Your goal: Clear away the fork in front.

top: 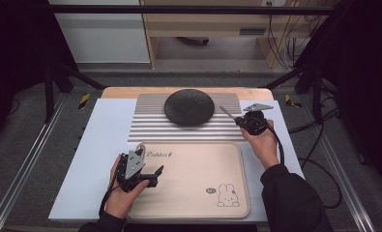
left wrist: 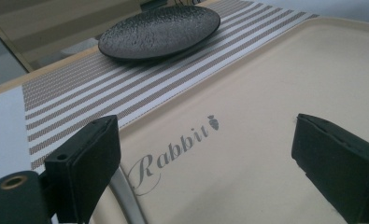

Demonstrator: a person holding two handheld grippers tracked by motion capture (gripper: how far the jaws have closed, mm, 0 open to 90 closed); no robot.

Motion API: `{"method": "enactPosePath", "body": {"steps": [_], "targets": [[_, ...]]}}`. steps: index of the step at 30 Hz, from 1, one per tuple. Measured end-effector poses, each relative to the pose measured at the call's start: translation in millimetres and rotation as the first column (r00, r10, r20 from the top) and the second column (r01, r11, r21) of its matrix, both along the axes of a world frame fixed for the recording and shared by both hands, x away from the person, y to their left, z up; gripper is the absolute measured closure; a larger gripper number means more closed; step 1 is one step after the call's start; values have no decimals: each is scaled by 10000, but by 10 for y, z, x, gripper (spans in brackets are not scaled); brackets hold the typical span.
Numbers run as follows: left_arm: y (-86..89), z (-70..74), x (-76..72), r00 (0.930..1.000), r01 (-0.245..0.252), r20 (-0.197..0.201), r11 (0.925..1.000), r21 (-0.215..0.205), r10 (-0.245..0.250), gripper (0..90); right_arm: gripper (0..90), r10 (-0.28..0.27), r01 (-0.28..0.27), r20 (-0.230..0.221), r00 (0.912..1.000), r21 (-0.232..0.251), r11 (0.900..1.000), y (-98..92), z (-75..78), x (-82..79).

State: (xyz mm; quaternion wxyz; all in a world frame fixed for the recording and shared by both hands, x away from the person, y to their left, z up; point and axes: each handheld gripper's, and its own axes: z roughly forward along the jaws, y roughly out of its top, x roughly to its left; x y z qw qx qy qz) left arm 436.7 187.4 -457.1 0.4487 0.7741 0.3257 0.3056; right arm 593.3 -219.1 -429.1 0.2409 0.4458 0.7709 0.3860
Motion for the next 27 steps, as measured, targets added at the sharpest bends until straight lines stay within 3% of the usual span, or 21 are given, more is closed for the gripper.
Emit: {"method": "enactPosePath", "body": {"steps": [7,12,19,23,27], "targets": [[-41,14,-17,9995,123,306,9999,114,-126,78,857,1102,-1101,-292,9935,49,9939,76,143,-196],[-106,40,-6,9976,321,600,9990,313,-339,77,857,1919,-1920,-306,9809,-18,9814,179,226,-375],[-269,175,98,9881,806,1240,9931,857,-909,72,857,2608,-2615,-301,9649,-248,9649,279,306,-527],[-364,251,172,9806,635,1762,9898,1272,-856,69,857,2900,-2919,-441,9560,-465,9553,327,370,-569],[-436,300,276,9779,617,1895,9877,1439,-887,70,857,3197,-3223,-548,9459,-475,9454,386,436,-588]]}}
